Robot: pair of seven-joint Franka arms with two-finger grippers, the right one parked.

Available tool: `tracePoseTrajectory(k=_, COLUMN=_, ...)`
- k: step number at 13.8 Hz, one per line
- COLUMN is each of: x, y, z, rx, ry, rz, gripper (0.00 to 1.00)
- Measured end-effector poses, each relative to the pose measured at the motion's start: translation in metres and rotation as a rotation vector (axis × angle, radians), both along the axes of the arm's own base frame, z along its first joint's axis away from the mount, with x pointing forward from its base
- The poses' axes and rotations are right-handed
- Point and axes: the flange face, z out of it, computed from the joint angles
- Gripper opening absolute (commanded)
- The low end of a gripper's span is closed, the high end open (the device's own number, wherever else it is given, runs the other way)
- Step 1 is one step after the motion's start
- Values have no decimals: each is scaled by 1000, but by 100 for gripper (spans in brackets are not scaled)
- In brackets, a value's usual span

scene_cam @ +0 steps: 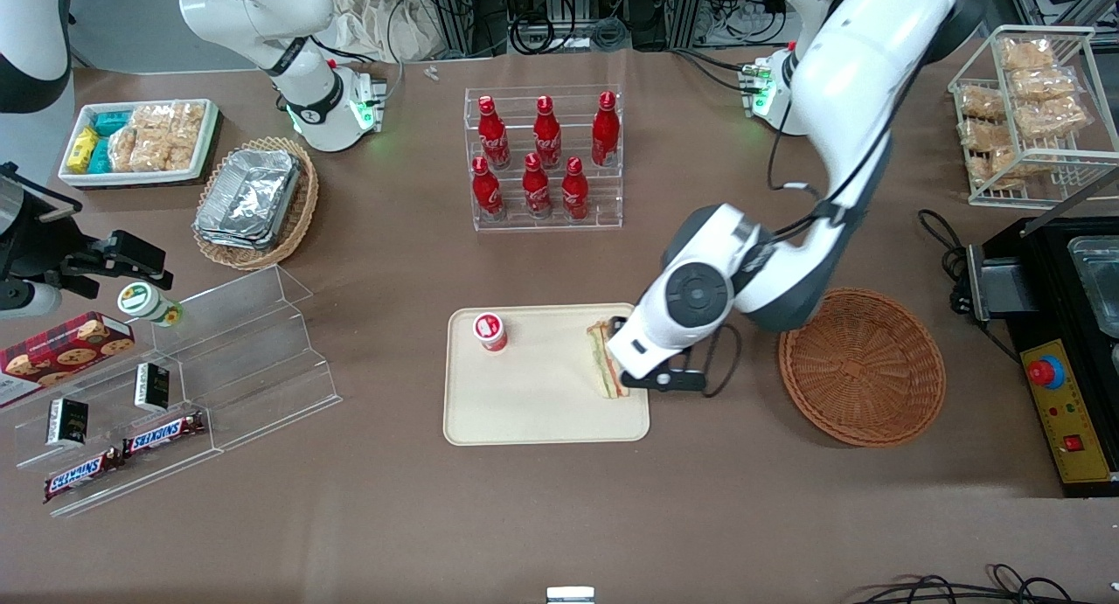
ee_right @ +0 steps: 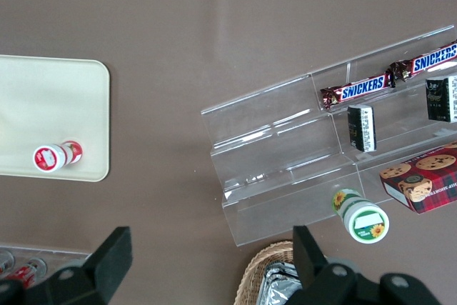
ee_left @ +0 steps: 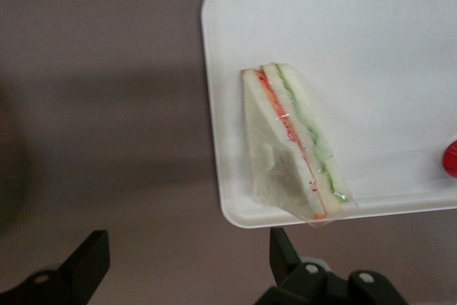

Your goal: Place sandwich from basket to tray

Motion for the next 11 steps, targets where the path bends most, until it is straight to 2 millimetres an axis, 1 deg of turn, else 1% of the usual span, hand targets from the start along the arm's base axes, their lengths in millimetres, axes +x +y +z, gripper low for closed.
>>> tracePoseTrajectory(k=3, x=4, y=62, z=87, rx=38, ry=-20, rz=-38, gripper=99)
tracePoseTrajectory(k=5, x=2, y=107, z=136, rx=56, ry=-34, rz=-65, gripper=99)
tracePoseTrajectory(k=6, x=0, y=129, z=156, rx=65, ry=-36, rz=-72, gripper=100)
tracePoseTrajectory(k=8, x=-7, y=170, z=189, rx=88, ry=-27, rz=-59, gripper=100)
tracePoseTrajectory(k=9, x=-11, y=188, z=200, rx=101, ry=-15, rz=-40, gripper=100)
tracePoseTrajectory(k=11, x=-16, y=216, z=219, rx=116, ry=-9, rz=-2, gripper=100)
